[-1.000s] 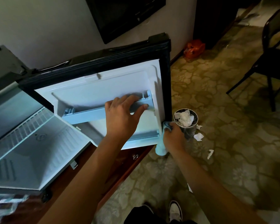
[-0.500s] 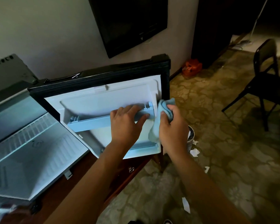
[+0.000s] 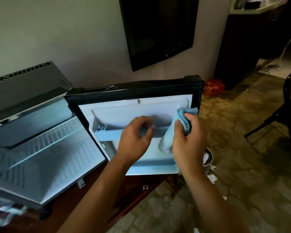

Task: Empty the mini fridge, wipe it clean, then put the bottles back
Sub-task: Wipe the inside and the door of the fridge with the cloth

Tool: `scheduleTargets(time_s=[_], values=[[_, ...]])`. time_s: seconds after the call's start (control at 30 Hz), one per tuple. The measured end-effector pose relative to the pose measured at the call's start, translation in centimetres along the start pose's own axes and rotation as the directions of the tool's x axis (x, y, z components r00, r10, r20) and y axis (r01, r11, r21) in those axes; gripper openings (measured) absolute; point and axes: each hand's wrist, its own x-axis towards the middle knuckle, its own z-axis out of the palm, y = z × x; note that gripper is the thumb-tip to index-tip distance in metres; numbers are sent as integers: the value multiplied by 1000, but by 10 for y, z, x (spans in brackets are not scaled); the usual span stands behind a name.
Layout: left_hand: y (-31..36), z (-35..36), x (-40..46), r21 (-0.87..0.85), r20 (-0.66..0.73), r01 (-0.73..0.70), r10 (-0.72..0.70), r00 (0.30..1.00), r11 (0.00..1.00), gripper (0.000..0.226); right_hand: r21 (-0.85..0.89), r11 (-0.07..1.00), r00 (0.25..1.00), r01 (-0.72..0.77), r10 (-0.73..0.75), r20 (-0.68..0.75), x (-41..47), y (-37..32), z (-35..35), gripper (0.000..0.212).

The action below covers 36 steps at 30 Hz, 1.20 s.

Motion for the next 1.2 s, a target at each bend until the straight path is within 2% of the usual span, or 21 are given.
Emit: scheduleTargets(time_s=[0.07, 0.17, 0.2, 0.27, 0.33, 0.37, 0.43, 0.53, 0.63, 0.7, 0.77, 0.83, 0.97, 1.03, 1.1, 1.2], values=[[5, -13, -5, -94, 81, 18, -11, 997, 995, 21, 34, 999, 1000, 3, -4, 28, -2, -10, 7, 23], [12, -29, -5, -214, 351, 75, 5, 937, 974, 55, 112, 992, 997, -51, 43, 72, -3, -23, 22, 23], [11, -32, -5, -218, 396, 86, 7, 918, 972, 66, 137, 987, 993, -89, 77, 94, -3, -28, 27, 23], [5, -37, -2, -167, 340, 65, -4, 940, 984, 72, 222, 961, 976, -167, 130, 174, -1, -34, 38, 23], [-2, -45, 1, -119, 201, 60, -35, 979, 991, 61, 328, 920, 955, -214, 127, 267, 0, -42, 46, 22], [-7, -51, 3, -121, 157, 79, -59, 986, 990, 57, 332, 926, 955, -181, 86, 282, -1, -45, 49, 23], [-16, -64, 5, -121, 127, 128, -113, 985, 984, 52, 223, 975, 961, 1, -62, 269, -1, -48, 53, 26], [-27, -81, 11, -117, 95, 175, -164, 982, 978, 44, 69, 972, 919, 226, -236, 316, 1, -49, 63, 43], [-31, -91, 18, -147, 76, 166, -156, 985, 975, 37, 15, 960, 858, 281, -258, 443, 3, -53, 72, 54], [-35, -98, 23, -164, 75, 140, -129, 989, 976, 38, -63, 923, 818, 379, -303, 488, 6, -54, 77, 54], [-39, -105, 28, -150, 69, 90, -80, 994, 985, 41, -149, 869, 809, 472, -359, 466, 9, -55, 81, 47], [-43, -112, 34, -117, 18, 17, -15, 1000, 993, 42, -187, 840, 828, 509, -418, 373, 10, -55, 87, 31], [-54, -115, 43, 87, -259, -115, 134, 957, 990, 38, -186, 840, 856, 510, -475, 203, 8, -52, 101, 18], [-62, -110, 41, 207, -369, -116, 187, 911, 971, 33, -195, 835, 857, 515, -496, 143, 3, -48, 108, 17], [-73, -108, 38, 248, -451, -76, 184, 873, 966, 31, -218, 820, 846, 530, -529, 69, -3, -45, 115, 18], [-86, -111, 38, 254, -452, -44, 159, 878, 966, 38, -267, 801, 829, 536, -559, -16, -5, -45, 123, 19]])
